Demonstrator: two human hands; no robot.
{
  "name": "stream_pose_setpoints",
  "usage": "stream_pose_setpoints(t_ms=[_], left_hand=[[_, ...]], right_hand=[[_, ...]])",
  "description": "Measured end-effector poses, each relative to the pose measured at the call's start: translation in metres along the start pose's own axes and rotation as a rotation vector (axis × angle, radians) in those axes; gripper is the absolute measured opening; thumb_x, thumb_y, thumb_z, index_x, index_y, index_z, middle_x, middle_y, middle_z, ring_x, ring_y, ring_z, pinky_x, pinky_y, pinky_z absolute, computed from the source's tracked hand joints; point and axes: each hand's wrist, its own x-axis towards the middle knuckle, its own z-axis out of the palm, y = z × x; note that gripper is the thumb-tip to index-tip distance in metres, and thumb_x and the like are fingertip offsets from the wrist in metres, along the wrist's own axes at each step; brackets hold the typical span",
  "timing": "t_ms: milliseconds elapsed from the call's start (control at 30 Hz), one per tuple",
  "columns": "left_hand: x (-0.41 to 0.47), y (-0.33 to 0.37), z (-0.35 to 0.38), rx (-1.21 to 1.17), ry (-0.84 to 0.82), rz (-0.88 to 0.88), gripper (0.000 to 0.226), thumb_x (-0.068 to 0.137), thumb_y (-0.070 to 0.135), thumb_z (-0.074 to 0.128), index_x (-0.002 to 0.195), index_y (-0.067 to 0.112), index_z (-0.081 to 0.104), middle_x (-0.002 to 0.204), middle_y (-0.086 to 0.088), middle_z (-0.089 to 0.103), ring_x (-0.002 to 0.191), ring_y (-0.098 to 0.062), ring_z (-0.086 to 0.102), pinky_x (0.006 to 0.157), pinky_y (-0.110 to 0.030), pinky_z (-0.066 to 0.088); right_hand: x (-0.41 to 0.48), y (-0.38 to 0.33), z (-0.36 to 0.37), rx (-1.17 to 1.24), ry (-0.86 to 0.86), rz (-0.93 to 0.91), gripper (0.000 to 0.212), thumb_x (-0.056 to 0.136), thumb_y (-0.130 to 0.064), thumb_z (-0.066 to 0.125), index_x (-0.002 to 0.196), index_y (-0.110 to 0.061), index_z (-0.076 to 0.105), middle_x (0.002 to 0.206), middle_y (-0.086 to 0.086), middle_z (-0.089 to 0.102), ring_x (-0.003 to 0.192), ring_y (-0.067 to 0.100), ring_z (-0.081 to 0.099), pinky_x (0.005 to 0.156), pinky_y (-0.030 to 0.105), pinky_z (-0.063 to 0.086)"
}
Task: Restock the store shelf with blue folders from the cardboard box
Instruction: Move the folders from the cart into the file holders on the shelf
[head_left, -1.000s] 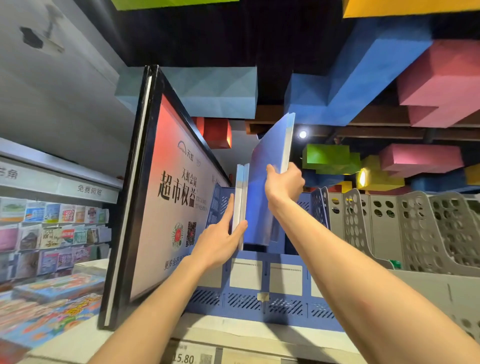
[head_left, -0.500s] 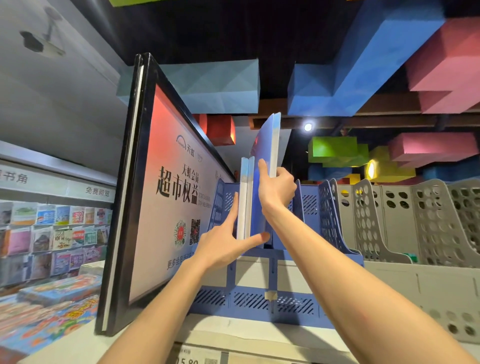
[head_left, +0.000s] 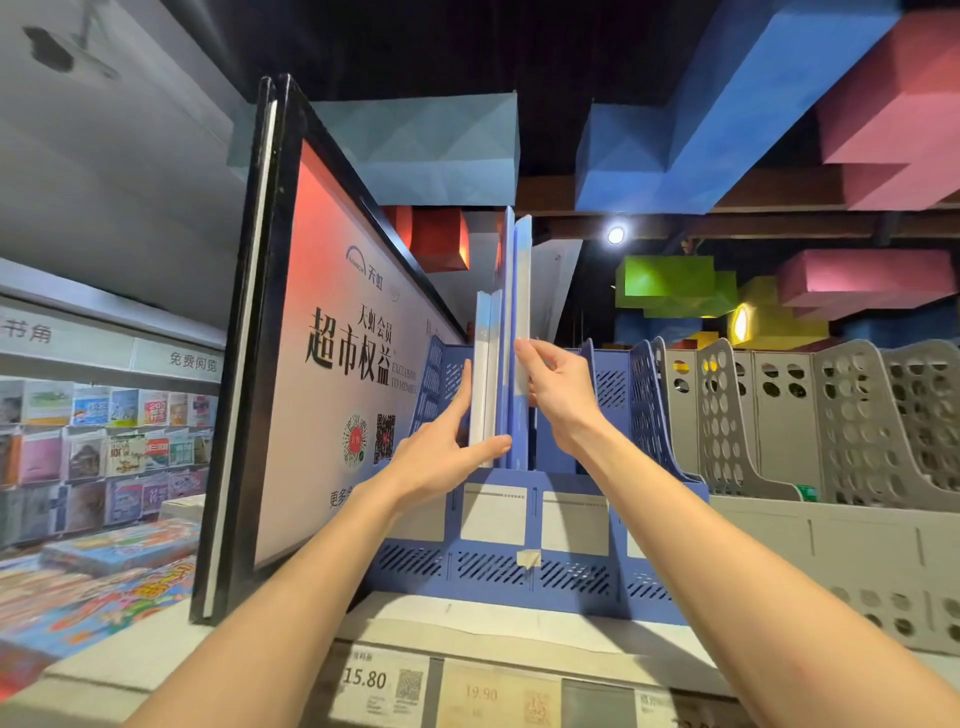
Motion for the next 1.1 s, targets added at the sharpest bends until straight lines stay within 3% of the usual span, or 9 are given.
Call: stream_pose_setpoints(t_ms=[200, 300, 467, 567, 633, 800, 900, 1100], left_hand=[[-0.001, 0.0, 0.003, 0.072, 0.034, 0.014, 0.088, 0.095, 0.066, 0.052, 0.15, 0.059, -0.016, 0.144, 0.013, 0.057, 0.118, -0.015, 0.06, 0.104, -0.042, 0.045], [0.0, -0.002, 0.004, 0.074, 0.047, 0.028, 0.084, 0.095, 0.068, 0.048, 0.149, 0.062, -0.015, 0.136, 0.022, 0.059, 0.107, -0.01, 0.065, 0.1, -0.041, 0.048], [0.002, -0.003, 0.004, 0.056, 0.045, 0.038, 0.082, 0.096, 0.066, 0.047, 0.15, 0.062, -0.014, 0.141, 0.024, 0.055, 0.109, -0.007, 0.058, 0.09, -0.034, 0.043], [0.003, -0.005, 0.004, 0.051, 0.043, 0.034, 0.081, 0.094, 0.071, 0.046, 0.15, 0.062, -0.012, 0.147, 0.023, 0.049, 0.117, -0.01, 0.057, 0.1, -0.038, 0.044], [0.005, -0.006, 0.003, 0.031, 0.033, 0.037, 0.08, 0.093, 0.074, 0.044, 0.15, 0.063, -0.011, 0.153, 0.022, 0.044, 0.131, -0.015, 0.053, 0.109, -0.044, 0.042], [0.006, -0.005, 0.003, 0.02, 0.017, 0.029, 0.08, 0.095, 0.071, 0.043, 0.153, 0.058, -0.009, 0.156, 0.019, 0.04, 0.138, -0.019, 0.048, 0.111, -0.046, 0.04], [0.007, -0.006, 0.003, 0.027, 0.018, 0.02, 0.081, 0.093, 0.074, 0.042, 0.153, 0.058, -0.011, 0.159, 0.018, 0.037, 0.142, -0.021, 0.044, 0.114, -0.048, 0.037], [0.006, -0.009, 0.0, 0.012, -0.001, 0.029, 0.083, 0.093, 0.074, 0.042, 0.15, 0.059, -0.015, 0.153, 0.02, 0.044, 0.138, -0.018, 0.049, 0.111, -0.046, 0.041]], right_hand=[[-0.009, 0.01, 0.001, -0.044, -0.035, 0.027, 0.039, 0.102, -0.041, 0.052, 0.132, -0.019, 0.063, 0.126, -0.003, 0.069, 0.12, 0.018, 0.062, 0.104, 0.052, 0.05], [-0.02, 0.013, -0.001, -0.041, -0.114, 0.049, 0.034, 0.105, -0.032, 0.049, 0.134, -0.019, 0.06, 0.124, -0.004, 0.069, 0.116, 0.014, 0.065, 0.101, 0.045, 0.053], [-0.029, 0.021, -0.011, -0.049, -0.233, 0.123, 0.03, 0.106, -0.026, 0.046, 0.135, -0.019, 0.052, 0.128, 0.003, 0.066, 0.11, 0.017, 0.069, 0.09, 0.04, 0.059], [-0.032, 0.016, -0.016, -0.091, -0.306, 0.172, 0.019, 0.107, -0.023, 0.044, 0.126, -0.025, 0.045, 0.123, 0.005, 0.065, 0.102, 0.017, 0.069, 0.075, 0.028, 0.059], [-0.036, 0.013, -0.018, -0.117, -0.328, 0.18, 0.026, 0.107, -0.022, 0.044, 0.133, -0.023, 0.043, 0.123, 0.006, 0.063, 0.098, 0.015, 0.067, 0.068, 0.022, 0.054], [-0.036, 0.006, -0.026, -0.193, -0.416, 0.234, 0.04, 0.108, -0.022, 0.043, 0.146, -0.016, 0.035, 0.139, 0.008, 0.057, 0.113, 0.021, 0.066, 0.088, 0.032, 0.057], [-0.039, -0.005, -0.029, -0.381, -0.529, 0.254, 0.049, 0.107, -0.025, 0.044, 0.152, -0.014, 0.027, 0.147, 0.002, 0.045, 0.124, 0.018, 0.052, 0.106, 0.036, 0.045], [-0.041, -0.006, -0.027, -0.606, -0.543, 0.21, 0.055, 0.107, -0.034, 0.042, 0.155, -0.015, 0.024, 0.161, 0.005, 0.03, 0.143, 0.024, 0.035, 0.111, 0.038, 0.034]])
